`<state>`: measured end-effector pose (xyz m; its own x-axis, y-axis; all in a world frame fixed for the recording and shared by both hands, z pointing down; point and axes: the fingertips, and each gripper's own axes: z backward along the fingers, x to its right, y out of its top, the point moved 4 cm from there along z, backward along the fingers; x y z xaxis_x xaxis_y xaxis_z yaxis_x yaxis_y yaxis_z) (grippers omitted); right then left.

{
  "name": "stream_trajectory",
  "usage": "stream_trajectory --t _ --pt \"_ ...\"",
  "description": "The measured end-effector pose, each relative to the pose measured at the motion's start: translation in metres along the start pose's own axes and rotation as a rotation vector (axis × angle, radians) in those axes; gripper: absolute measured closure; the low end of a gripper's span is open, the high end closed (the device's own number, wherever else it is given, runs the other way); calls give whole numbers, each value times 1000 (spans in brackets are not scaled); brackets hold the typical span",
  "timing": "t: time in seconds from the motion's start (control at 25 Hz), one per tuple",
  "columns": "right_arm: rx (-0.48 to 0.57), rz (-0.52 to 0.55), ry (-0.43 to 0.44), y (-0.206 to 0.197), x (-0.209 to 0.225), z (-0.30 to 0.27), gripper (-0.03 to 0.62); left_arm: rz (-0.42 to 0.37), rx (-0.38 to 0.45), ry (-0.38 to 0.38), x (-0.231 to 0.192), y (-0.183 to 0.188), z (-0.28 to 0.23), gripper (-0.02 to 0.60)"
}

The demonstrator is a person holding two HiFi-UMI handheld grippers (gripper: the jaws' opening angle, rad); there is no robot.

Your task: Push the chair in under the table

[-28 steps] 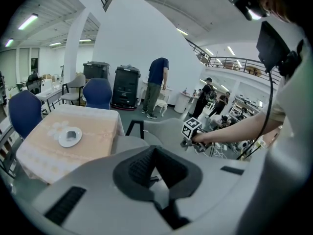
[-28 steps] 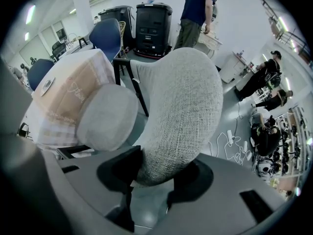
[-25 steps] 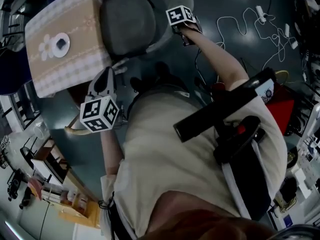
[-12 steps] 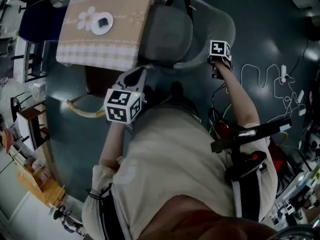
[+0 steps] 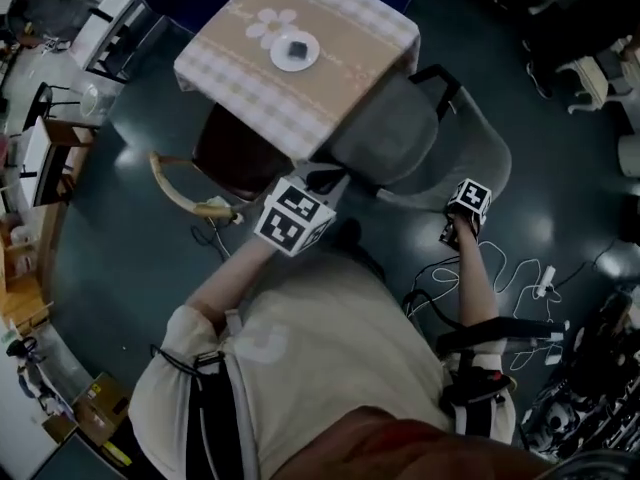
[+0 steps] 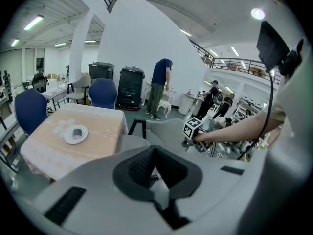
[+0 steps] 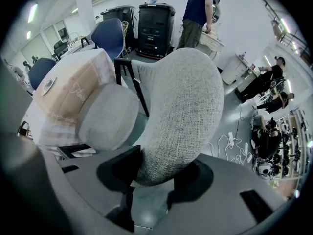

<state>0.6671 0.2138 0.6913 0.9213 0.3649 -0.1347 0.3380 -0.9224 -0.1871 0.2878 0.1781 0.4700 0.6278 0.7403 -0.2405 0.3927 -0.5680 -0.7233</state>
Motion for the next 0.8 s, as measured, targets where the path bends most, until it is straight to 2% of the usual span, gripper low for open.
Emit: stream_trajectory --t 0.32,0.52,0.8 --pt "-12 -1 0 1 1 -7 413 25 -15 9 -4 -6 0 574" --pt "-19 -3 6 6 -6 -8 413 11 -3 28 -10 -3 -2 574" --pt "-29 -2 0 0 -3 -8 413 25 -14 14 -7 -5 -1 574"
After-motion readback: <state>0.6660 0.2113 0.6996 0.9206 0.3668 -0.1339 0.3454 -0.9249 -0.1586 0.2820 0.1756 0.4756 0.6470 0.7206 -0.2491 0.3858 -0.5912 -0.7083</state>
